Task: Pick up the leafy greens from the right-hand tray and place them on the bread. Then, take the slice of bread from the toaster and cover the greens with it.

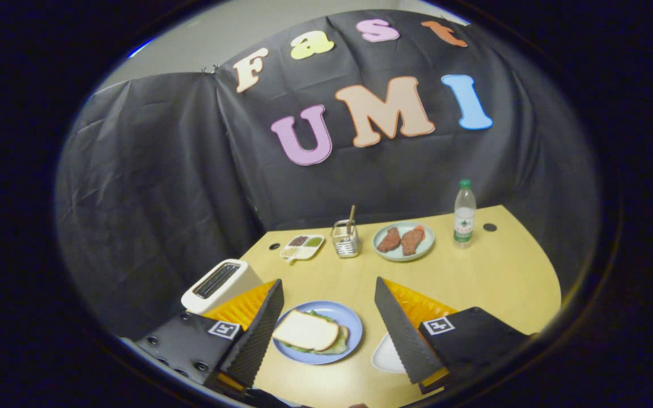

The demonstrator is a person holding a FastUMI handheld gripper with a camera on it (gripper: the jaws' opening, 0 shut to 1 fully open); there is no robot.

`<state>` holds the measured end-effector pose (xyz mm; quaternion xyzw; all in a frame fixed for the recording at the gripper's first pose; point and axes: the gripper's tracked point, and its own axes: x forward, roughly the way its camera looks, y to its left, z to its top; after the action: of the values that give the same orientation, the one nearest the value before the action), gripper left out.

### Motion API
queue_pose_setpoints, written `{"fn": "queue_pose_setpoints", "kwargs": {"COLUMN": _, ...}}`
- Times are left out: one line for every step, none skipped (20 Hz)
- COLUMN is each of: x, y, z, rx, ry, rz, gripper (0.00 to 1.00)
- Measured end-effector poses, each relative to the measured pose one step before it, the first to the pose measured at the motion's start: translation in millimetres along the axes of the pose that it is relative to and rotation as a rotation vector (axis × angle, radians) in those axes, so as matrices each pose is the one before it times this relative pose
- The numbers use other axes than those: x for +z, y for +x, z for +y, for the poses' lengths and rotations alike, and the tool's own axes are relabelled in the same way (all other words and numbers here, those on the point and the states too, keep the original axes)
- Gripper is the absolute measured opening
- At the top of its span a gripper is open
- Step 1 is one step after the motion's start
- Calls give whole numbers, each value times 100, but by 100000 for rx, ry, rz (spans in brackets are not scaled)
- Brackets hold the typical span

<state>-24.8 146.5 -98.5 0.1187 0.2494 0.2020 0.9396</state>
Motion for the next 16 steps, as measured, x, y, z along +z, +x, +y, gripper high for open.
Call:
{"fn": "queue_pose_setpoints", "kwargs": {"x": 950, "y": -726, "z": -429, "rx": -1367, "ry": -1157, "rz": -2250, "gripper": 100}}
{"fn": "queue_pose_setpoints", "kwargs": {"x": 844, "y": -649, "z": -387, "rx": -1595, "ry": -1228, "rz": -2771, "gripper": 100}}
{"fn": "queue_pose_setpoints", "kwargs": {"x": 1191, "y": -674, "z": -347, "rx": -1478, "ry": -1429, "rz": -3297, "gripper": 100}}
{"fn": "queue_pose_setpoints", "kwargs": {"x": 1149, "y": -624, "z": -329, "rx": -1457, "ry": -1323, "rz": -3181, "gripper": 100}}
{"fn": "queue_pose_setpoints", "kwargs": {"x": 1237, "y": -783, "z": -418, "rx": -1951, "ry": -1616, "rz": -3370, "gripper": 100}}
{"fn": "queue_pose_setpoints", "kwargs": {"x": 1737, "y": -613, "z": -907, "rx": -2354, "ry": -1465, "rz": -3330, "gripper": 100}}
{"fn": "queue_pose_setpoints", "kwargs": {"x": 969, "y": -630, "z": -683, "rx": -2492, "ry": -1138, "rz": -2958, "gripper": 100}}
{"fn": "queue_pose_setpoints", "kwargs": {"x": 762, "y": -587, "z": -576, "rx": -2108, "ry": -514, "rz": -1887, "gripper": 100}}
{"fn": "queue_pose_setpoints", "kwargs": {"x": 686, "y": -498, "z": -672, "rx": -2067, "ry": -231, "rz": -1793, "gripper": 100}}
{"fn": "queue_pose_setpoints", "kwargs": {"x": 736, "y": -493, "z": -610, "rx": -1969, "ry": -123, "rz": -1931, "gripper": 100}}
{"fn": "queue_pose_setpoints", "kwargs": {"x": 575, "y": -455, "z": -629, "rx": -1771, "ry": -377, "rz": -1580, "gripper": 100}}
{"fn": "queue_pose_setpoints", "kwargs": {"x": 552, "y": -330, "z": -702, "rx": -1848, "ry": -530, "rz": -1683, "gripper": 100}}
{"fn": "queue_pose_setpoints", "kwargs": {"x": 480, "y": -402, "z": -510, "rx": -1347, "ry": -420, "rz": -1592, "gripper": 100}}
{"fn": "queue_pose_setpoints", "kwargs": {"x": 550, "y": -204, "z": -429, "rx": -901, "ry": -920, "rz": -1594, "gripper": 100}}
{"fn": "queue_pose_setpoints", "kwargs": {"x": 489, "y": -311, "z": -517, "rx": -1370, "ry": -1105, "rz": -1980, "gripper": 100}}
{"fn": "queue_pose_setpoints", "kwargs": {"x": 513, "y": -136, "z": -478, "rx": -904, "ry": -1411, "rz": -1564, "gripper": 100}}
